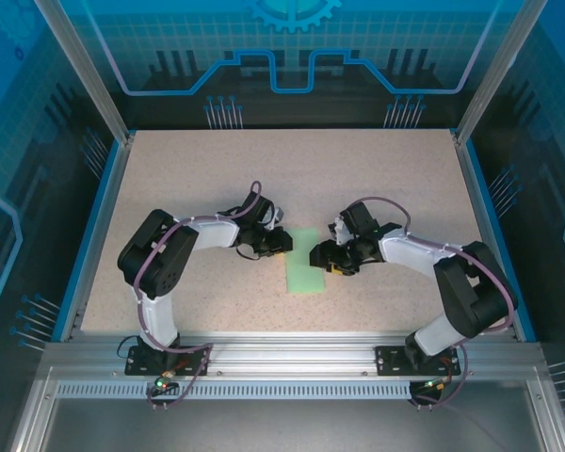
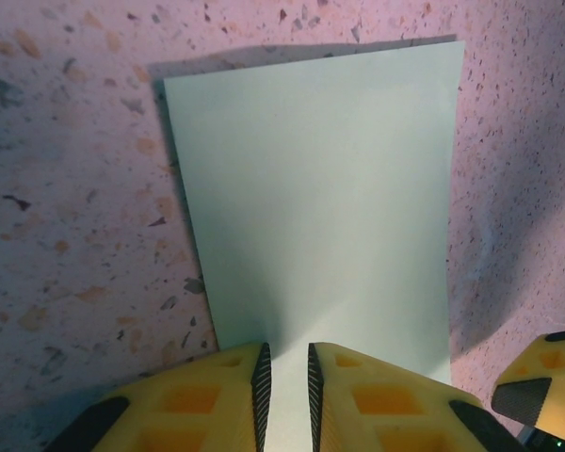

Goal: Fold a paper plane with a square sheet of paper (fold left side to right side)
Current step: Fold the triangle a second time at the center of the table.

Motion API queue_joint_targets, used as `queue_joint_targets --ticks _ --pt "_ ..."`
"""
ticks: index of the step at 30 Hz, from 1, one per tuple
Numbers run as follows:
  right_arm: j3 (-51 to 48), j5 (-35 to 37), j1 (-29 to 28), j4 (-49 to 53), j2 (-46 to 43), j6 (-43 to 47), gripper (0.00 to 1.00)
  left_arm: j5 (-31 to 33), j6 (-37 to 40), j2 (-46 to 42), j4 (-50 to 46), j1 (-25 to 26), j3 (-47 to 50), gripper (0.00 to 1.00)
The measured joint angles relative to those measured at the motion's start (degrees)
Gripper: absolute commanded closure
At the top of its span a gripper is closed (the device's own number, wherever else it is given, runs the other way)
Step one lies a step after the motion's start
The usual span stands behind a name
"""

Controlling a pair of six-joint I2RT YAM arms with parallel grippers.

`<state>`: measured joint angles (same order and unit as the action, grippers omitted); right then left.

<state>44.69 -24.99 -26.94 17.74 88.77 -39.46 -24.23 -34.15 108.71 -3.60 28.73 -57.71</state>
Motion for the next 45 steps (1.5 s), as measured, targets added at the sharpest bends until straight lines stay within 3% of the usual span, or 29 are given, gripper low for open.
queue_joint_targets --ticks 13,19,28,37,45 --pt "0.02 -2.95 0.00 -2.75 4.50 -1.97 0.38 0.02 -0.02 0.02 0.46 0.39 0.00 0.77" --pt "0.09 -4.00 0.00 -3.67 5.01 -2.71 0.43 0.00 0.09 0.00 0.48 0.48 0.00 0.76" --pt "0.42 -5.20 1.92 -5.38 4.98 -3.26 0.46 1.11 3.28 -3.89 -0.07 0.92 0.24 0.48" --pt "2.64 -7.58 3.48 -5.81 5.35 -4.22 0.50 3.93 10.23 -23.63 1.27 1.70 8.20 0.36" --pt "9.29 -8.48 4.15 -4.90 9.77 -3.91 0.56 10.43 18.32 -32.59 -3.10 12.35 12.85 0.26"
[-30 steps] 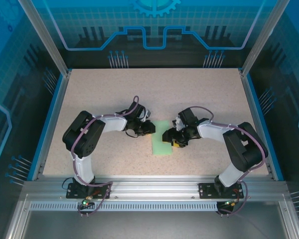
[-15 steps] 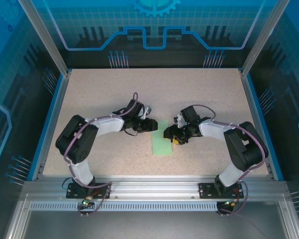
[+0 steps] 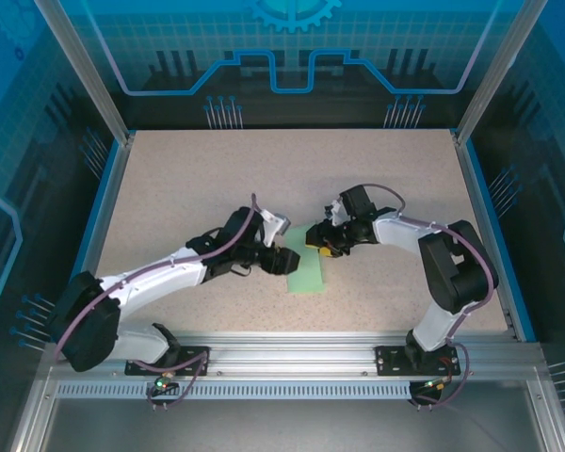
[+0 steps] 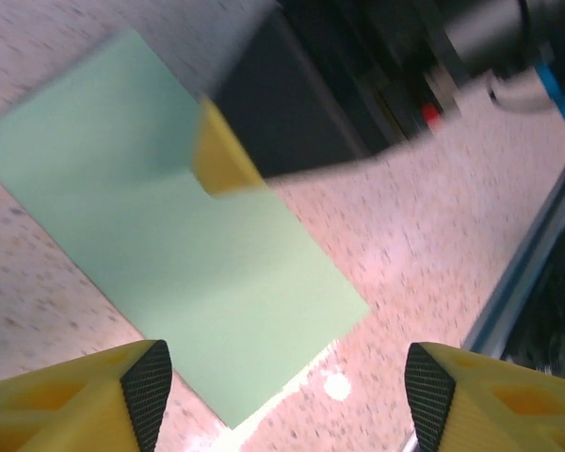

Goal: Fold a paper plane with a square sheet of paper (fold left side to right side)
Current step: Fold the triangle a second time at the center of the table.

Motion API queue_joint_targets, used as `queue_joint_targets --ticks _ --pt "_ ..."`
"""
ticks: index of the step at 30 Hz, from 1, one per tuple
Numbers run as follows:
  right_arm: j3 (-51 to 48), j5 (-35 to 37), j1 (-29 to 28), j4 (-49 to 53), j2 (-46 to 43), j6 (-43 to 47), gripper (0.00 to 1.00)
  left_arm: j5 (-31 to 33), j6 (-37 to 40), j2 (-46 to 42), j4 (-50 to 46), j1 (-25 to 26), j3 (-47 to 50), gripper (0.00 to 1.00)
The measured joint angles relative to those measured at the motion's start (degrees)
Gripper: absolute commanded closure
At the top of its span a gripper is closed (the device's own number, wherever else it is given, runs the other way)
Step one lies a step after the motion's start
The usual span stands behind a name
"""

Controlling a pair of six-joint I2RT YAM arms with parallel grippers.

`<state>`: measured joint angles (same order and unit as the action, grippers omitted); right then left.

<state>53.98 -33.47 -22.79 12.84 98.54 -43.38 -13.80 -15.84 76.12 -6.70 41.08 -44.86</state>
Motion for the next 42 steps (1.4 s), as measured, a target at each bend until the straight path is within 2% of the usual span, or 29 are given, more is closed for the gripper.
queue_joint_targets --ticks 7,15,23,28,31,34,42 --pt "3.91 0.02 0.70 2.19 2.27 0.96 0.57 8.44 3.93 1.27 -4.31 12.15 -1.20 0.21" --pt "4.92 0.04 0.72 3.76 2.38 1.20 0.57 21.79 5.35 18.67 -10.45 21.42 -14.91 0.14" --pt "5.20 0.04 0.72 4.35 2.43 1.38 0.57 34.38 4.22 28.20 -16.63 24.13 -22.23 0.11" --pt "5.40 0.07 0.72 4.68 2.43 1.40 0.57 38.32 3.78 30.91 -18.95 24.13 -24.13 0.11" --pt "5.40 0.22 0.72 4.70 2.43 1.40 0.57 39.67 3.82 32.81 -19.19 24.13 -25.75 0.15" --pt "5.40 0.39 0.72 4.72 2.43 1.42 0.57 40.72 3.78 33.16 -19.76 24.13 -25.83 0.24" --pt "5.40 1.01 0.70 5.42 2.43 2.12 0.57 41.70 3.87 33.11 -20.15 24.13 -25.88 0.59"
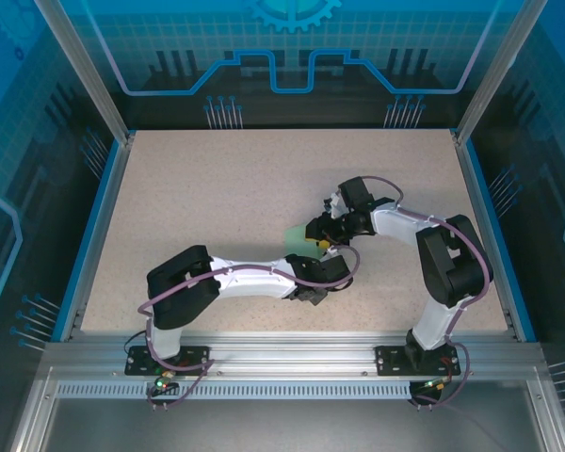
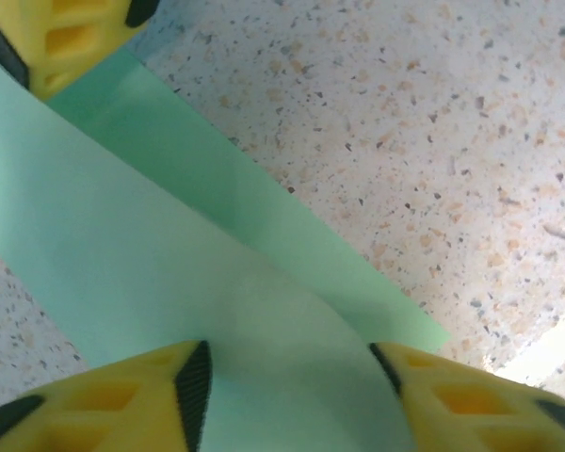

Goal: Fold a paper plane with a square sheet of paper (fold left side to right side)
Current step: Fold the triangle a second time at the center of the table.

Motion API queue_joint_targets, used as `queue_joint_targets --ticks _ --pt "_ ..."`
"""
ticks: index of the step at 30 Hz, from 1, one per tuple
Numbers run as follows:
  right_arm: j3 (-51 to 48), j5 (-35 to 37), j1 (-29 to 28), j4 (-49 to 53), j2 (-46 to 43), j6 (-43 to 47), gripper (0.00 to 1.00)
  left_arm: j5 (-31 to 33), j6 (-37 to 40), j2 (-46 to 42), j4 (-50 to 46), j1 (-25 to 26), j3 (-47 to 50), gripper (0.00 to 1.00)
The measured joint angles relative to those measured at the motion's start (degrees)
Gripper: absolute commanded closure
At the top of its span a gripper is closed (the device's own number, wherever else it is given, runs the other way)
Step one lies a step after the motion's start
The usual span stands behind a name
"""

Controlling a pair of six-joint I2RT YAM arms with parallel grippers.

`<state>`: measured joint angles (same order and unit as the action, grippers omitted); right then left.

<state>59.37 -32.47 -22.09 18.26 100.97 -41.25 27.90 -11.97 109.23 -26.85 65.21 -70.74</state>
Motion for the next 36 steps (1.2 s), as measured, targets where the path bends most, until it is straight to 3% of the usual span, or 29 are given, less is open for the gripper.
queue_joint_targets --ticks 15,20,28,36 --pt "0.55 2.14 0.02 2.25 0.31 1.64 0.56 -3.41 -0.48 -5.33 1.40 -1.07 2.54 0.94" --pt "0.57 3.80 0.04 1.73 -1.92 2.10 0.51 -8.17 -1.73 -7.61 2.89 -3.32 5.60 0.96" --pt "-3.56 8.50 1.90 0.37 -14.86 3.87 0.49 -18.75 -5.90 -12.11 7.91 -8.61 10.34 0.95" --pt "-17.05 11.28 1.75 0.74 -26.71 5.44 0.66 -27.28 -11.82 -13.49 13.62 -12.39 13.62 0.96"
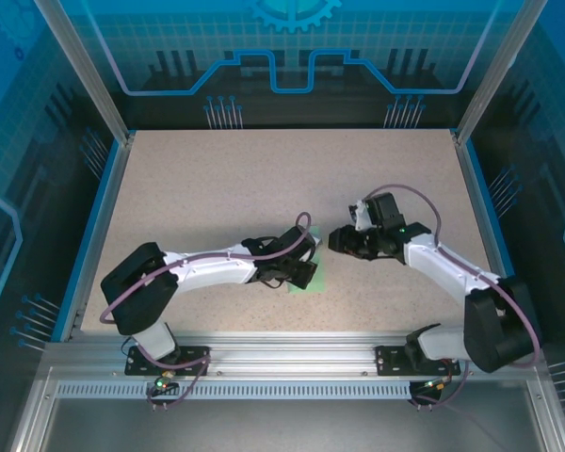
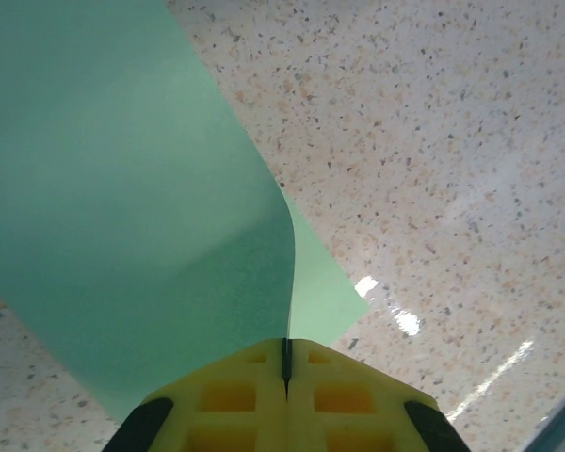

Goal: Fold a paper plane with a square sheet of paper (fold left side to right side)
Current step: Fold the triangle a second time at the center of the table.

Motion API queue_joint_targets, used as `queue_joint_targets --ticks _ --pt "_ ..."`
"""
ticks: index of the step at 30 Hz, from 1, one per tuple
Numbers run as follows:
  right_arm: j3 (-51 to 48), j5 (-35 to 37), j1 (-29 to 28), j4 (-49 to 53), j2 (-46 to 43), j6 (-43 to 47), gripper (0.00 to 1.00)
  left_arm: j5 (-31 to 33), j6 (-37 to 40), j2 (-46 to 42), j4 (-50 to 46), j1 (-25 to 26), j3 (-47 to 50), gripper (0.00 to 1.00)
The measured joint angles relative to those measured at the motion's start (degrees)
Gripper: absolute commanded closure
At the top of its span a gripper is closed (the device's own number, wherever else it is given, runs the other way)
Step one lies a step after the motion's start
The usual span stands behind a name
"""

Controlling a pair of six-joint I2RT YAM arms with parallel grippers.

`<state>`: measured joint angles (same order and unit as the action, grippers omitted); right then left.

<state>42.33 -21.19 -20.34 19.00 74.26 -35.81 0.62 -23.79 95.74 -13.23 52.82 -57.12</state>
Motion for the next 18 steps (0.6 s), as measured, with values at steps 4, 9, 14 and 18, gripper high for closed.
queue_joint_targets --ticks 4,9,14,18 --pt "-5.33 0.50 -1.33 -0.04 -5.03 -0.31 0.75 -3.56 -3.08 -0.76 3.56 -2.05 3.02 0.96" --pt "-11.65 1.66 -6.49 -2.80 -8.20 -2.75 0.84 -7.23 -6.80 -1.97 7.30 -4.98 6.29 0.96" --pt "-13.60 4.04 -12.41 -5.84 -6.60 -5.90 0.88 -10.16 -9.38 -2.19 11.06 -5.64 7.37 0.96" --pt "-13.60 5.90 -14.99 -8.90 -4.31 -7.78 0.91 -10.97 -10.49 -2.19 12.24 -6.03 7.52 0.96"
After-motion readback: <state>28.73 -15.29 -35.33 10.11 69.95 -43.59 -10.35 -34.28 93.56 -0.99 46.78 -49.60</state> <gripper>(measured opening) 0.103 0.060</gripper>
